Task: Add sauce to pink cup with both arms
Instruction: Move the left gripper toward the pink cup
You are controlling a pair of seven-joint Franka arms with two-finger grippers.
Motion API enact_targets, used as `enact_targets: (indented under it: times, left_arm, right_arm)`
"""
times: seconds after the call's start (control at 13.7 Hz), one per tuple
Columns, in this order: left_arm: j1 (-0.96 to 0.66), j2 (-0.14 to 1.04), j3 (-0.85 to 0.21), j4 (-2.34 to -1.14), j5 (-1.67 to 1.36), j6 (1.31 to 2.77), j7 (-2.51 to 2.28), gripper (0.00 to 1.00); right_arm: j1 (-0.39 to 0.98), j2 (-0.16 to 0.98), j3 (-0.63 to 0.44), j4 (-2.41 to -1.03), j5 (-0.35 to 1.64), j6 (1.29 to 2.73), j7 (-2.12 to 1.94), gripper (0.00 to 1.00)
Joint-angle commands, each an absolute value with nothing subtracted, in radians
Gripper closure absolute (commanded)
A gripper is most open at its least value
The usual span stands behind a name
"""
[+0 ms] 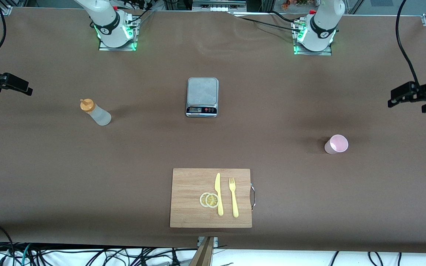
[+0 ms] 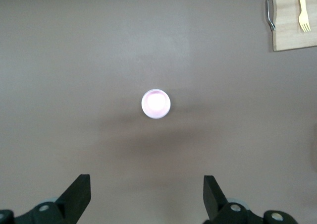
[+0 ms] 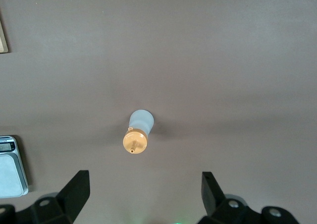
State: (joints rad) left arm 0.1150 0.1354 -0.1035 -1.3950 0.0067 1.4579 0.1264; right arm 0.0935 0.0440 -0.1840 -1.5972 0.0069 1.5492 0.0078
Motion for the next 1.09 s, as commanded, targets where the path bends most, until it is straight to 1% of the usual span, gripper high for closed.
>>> enact_targets:
  times: [0.0,0.29,0.51,1.02]
  left_arm:
    - [-0.013,0.042,-0.014,-1.492,-0.008,1.447,0.071,0.0]
    - [-0.014,0.015,-0.014,-1.548,-0.018,1.454,0.077,0.0]
    - [-0.003,0.046,-0.015,-1.531,-0.023,1.453,0.077,0.0]
    - [0.0,0.058,-0.014,-1.516,-0.023,1.453,0.075,0.0]
  right_arm:
    - [0.086,0.031,-0.179,-1.609,0.018,1.555,-0.005,0.0]
    - [0.086,0.031,-0.179,-1.608,0.015,1.555,-0.005,0.0]
    - [0.086,0.031,-0.179,-1.608,0.015,1.557,-0.005,0.0]
    - [0.086,0.031,-0.179,-1.609,0.017,1.557,-0.005,0.0]
